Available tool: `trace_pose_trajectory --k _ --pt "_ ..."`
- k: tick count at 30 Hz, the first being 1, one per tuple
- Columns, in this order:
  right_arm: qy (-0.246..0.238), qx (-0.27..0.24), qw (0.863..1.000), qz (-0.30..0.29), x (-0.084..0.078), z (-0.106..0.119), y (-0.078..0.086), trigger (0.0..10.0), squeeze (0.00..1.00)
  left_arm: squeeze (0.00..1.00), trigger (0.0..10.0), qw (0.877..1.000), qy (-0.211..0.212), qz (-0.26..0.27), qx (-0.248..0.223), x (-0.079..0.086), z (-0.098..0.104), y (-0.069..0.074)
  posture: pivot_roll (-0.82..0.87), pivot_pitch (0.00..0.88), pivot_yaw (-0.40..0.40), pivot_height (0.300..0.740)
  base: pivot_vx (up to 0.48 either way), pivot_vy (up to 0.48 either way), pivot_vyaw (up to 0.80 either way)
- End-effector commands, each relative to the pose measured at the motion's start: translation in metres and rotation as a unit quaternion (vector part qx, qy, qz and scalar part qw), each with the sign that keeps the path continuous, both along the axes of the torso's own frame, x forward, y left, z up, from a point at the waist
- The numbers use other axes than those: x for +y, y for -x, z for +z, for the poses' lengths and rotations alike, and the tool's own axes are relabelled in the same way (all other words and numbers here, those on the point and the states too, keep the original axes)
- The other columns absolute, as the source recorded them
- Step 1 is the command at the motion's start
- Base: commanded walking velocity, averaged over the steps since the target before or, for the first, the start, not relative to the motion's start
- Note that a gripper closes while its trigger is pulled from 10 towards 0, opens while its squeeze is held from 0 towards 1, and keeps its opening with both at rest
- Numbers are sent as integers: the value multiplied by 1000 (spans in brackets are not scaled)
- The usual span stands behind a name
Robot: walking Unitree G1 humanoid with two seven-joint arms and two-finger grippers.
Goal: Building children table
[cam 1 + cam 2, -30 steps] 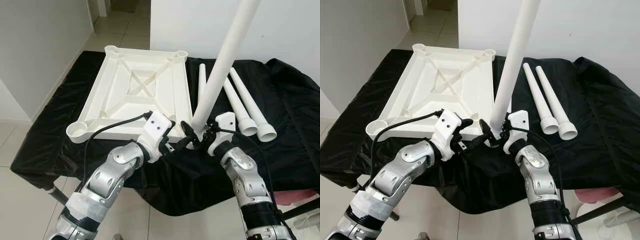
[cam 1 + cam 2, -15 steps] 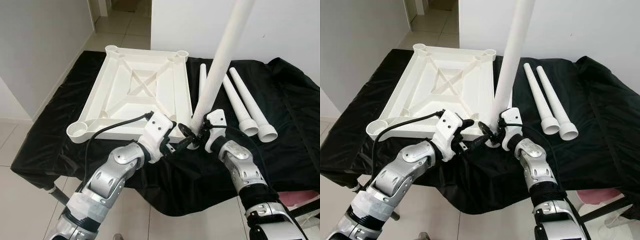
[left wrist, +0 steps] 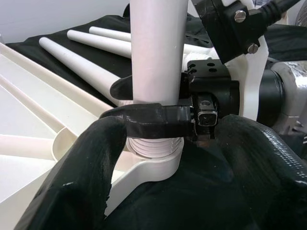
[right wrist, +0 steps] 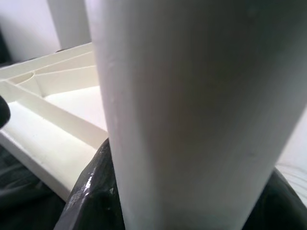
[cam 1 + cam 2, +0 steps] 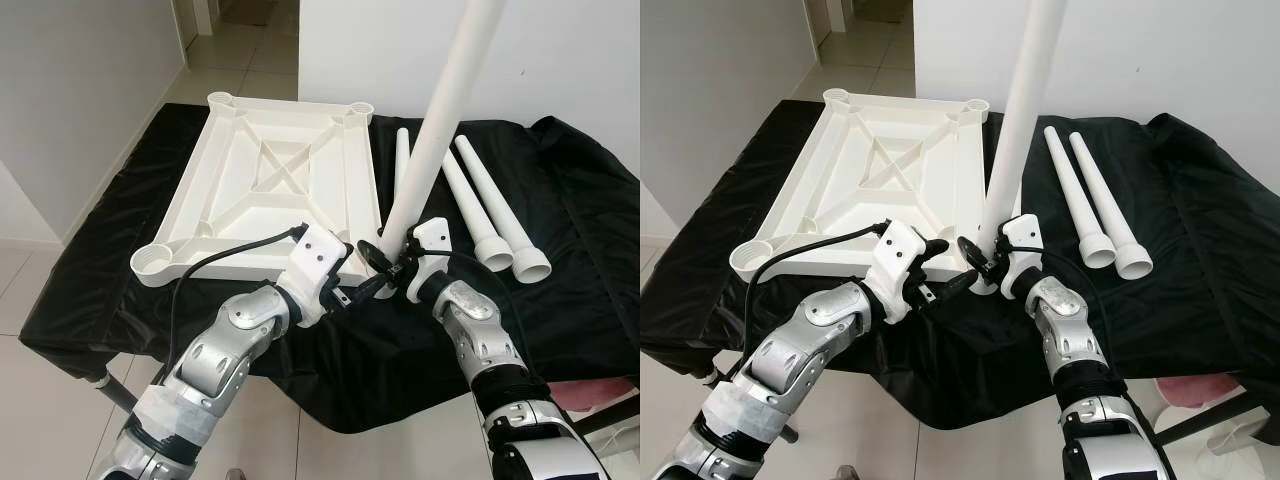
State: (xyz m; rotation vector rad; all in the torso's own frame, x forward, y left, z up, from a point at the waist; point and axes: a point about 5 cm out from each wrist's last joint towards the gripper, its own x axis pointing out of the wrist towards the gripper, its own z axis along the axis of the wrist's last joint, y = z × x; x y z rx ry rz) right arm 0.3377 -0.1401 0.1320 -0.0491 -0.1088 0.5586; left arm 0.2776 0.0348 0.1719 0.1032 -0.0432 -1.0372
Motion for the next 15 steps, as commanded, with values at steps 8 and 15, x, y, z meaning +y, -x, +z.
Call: trace_pose_trajectory --k 8,15 --pt "-34 45 996 -75 5 -16 7 10000 0 0 10000 999 -9 -34 -2 -3 -1 5 -5 17 -22 740 0 0 0" --pt "-77 49 980 -176 18 -18 15 10000 0 0 10000 999 -11 -41 0 -5 -2 7 -11 22 -18 740 0 0 0"
